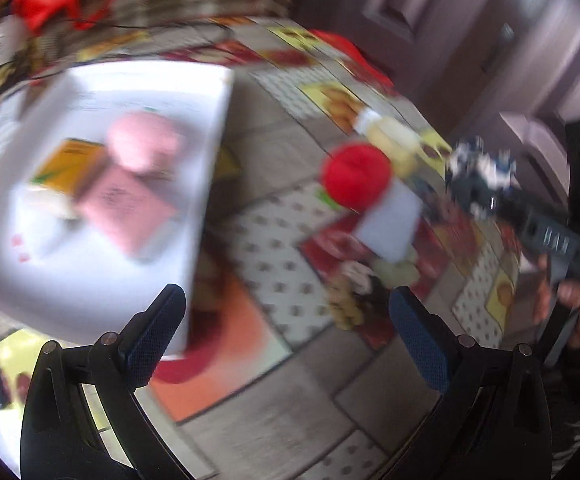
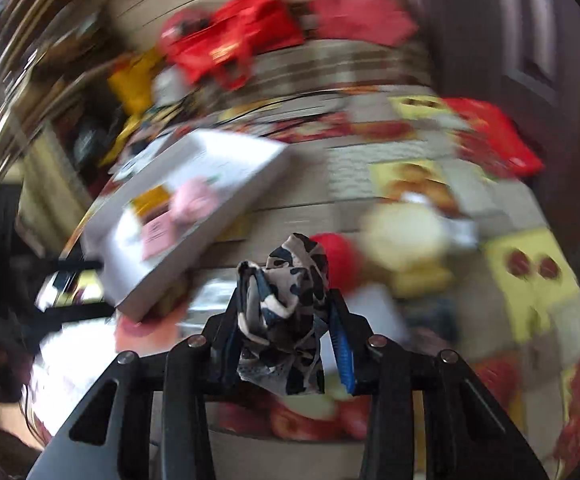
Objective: Organize soft objects
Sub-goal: 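Grasp the black-and-white cloth with the right gripper while the left grasps the braided rope toy, then lift the cloth with the right gripper while the left carries the rope toy over the tray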
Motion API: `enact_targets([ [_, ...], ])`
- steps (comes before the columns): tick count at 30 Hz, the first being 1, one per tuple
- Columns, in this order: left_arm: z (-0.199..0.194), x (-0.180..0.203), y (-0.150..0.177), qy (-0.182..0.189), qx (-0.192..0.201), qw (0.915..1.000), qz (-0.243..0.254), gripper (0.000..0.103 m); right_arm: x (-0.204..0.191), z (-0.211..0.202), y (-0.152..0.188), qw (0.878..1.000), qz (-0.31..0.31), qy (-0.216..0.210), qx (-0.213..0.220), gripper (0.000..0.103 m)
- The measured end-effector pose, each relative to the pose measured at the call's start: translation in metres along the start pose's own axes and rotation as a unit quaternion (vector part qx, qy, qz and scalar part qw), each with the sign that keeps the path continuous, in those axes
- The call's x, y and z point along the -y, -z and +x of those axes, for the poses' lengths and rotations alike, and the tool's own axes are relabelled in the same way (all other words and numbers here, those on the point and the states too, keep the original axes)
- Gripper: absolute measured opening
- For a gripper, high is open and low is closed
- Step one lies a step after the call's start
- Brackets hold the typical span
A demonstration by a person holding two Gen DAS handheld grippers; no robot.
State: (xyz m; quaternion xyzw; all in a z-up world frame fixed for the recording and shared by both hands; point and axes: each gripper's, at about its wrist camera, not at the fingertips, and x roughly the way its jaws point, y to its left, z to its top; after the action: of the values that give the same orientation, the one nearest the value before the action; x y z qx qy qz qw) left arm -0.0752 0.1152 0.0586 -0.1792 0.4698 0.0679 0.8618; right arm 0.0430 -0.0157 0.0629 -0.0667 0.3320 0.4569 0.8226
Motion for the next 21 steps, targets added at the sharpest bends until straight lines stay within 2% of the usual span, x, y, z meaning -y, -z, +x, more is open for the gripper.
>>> enact_targets([
  [2, 0.023, 0.023, 0.000, 0.004, -0.021, 0.9992, 0.032, 0.099, 0.029, -0.015, 0.004, 0.999, 0.034, 0.027, 0.010, 0.039],
  [4, 0.045, 0.041, 0.000, 0.009, -0.047, 0.9971, 0.060, 0.086, 0.046, -0.025, 0.010, 0.998, 0.057, 0.037, 0.014, 0.039],
  [5, 0.053, 0.047, 0.001, 0.010, -0.057, 0.9959, 0.069, 0.084, 0.049, -0.029, 0.013, 0.997, 0.067, 0.040, 0.015, 0.039],
  [8, 0.076, 0.061, 0.003, -0.005, -0.080, 0.9915, 0.102, 0.083, 0.057, -0.043, 0.024, 0.995, 0.087, 0.045, 0.021, 0.039],
  [12, 0.084, 0.075, 0.007, -0.047, -0.069, 0.9831, 0.163, 0.082, 0.053, -0.045, 0.026, 0.994, 0.092, 0.044, 0.023, 0.039],
  [14, 0.083, 0.076, 0.010, -0.043, -0.060, 0.9823, 0.172, 0.071, 0.053, -0.045, 0.026, 0.995, 0.091, 0.041, 0.023, 0.039],
  [15, 0.081, 0.075, 0.011, -0.042, -0.057, 0.9824, 0.173, 0.055, 0.052, -0.045, 0.026, 0.995, 0.089, 0.039, 0.024, 0.039],
  [16, 0.078, 0.073, 0.010, -0.040, -0.055, 0.9835, 0.168, 0.046, 0.050, -0.045, 0.025, 0.995, 0.086, 0.036, 0.025, 0.039],
  [18, 0.072, 0.064, 0.010, -0.031, -0.054, 0.9864, 0.152, 0.035, 0.045, -0.045, 0.020, 0.996, 0.079, 0.029, 0.029, 0.039],
  [21, 0.057, 0.052, 0.010, -0.034, -0.036, 0.9914, 0.121, 0.032, 0.035, -0.045, 0.010, 0.997, 0.068, 0.019, 0.044, 0.039],
])
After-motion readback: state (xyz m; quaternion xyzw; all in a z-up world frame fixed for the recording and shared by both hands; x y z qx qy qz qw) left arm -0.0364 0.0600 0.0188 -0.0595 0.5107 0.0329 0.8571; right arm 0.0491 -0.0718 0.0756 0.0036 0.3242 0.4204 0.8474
